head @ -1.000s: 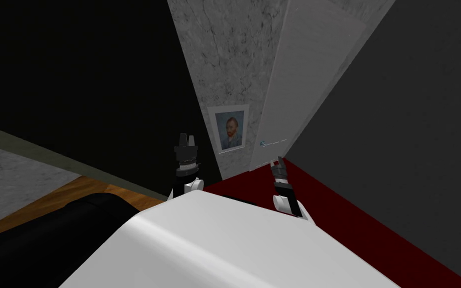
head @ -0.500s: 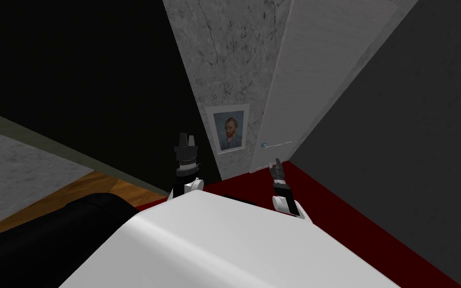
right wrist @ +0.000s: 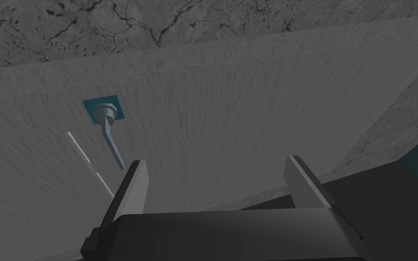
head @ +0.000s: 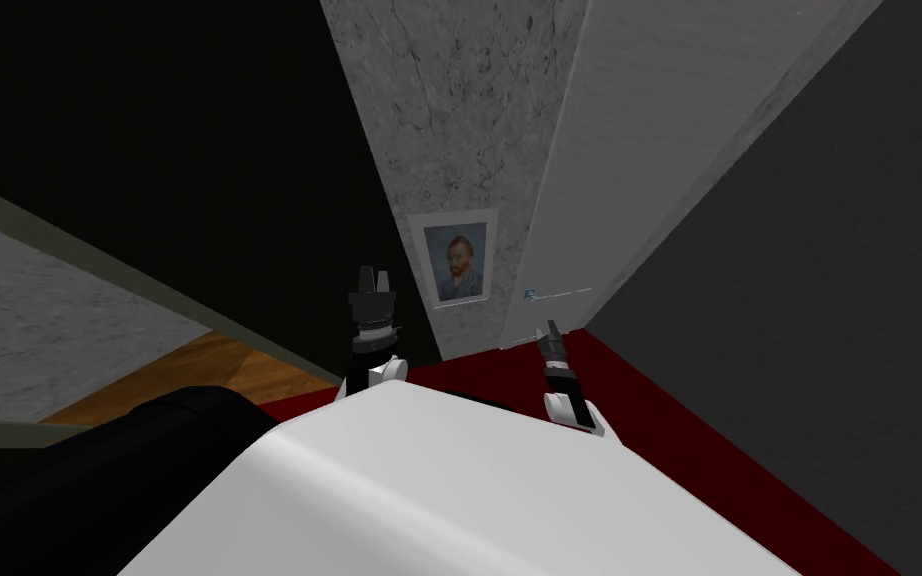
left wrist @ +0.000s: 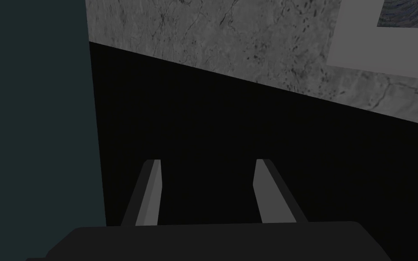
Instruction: Pull the door open
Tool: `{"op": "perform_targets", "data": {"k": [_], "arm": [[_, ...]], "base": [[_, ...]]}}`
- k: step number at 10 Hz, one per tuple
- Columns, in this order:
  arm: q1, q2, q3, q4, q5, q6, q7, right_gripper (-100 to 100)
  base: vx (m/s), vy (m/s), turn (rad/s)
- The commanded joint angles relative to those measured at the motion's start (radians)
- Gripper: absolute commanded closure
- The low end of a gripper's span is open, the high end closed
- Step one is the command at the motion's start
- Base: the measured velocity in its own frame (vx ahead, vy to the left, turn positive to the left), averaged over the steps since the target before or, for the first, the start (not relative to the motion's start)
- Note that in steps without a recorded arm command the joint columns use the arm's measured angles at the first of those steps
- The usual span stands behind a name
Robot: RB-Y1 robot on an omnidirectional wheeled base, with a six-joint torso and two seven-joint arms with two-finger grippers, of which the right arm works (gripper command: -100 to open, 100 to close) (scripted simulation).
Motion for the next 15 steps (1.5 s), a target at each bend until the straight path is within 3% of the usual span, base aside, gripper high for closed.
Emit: {"op": "perform_targets", "data": {"k": [1, 15], "arm": [[-0.008, -0.005, 0.005, 0.03, -0.001, -0.008, -0.003, -100], [-0.124, -0.046, 0.038, 0.352, -0.014, -0.102, -0.029, -100]], "base": [[0.041, -0.119, 0.124], [0.045, -0.108, 0.11]]}}
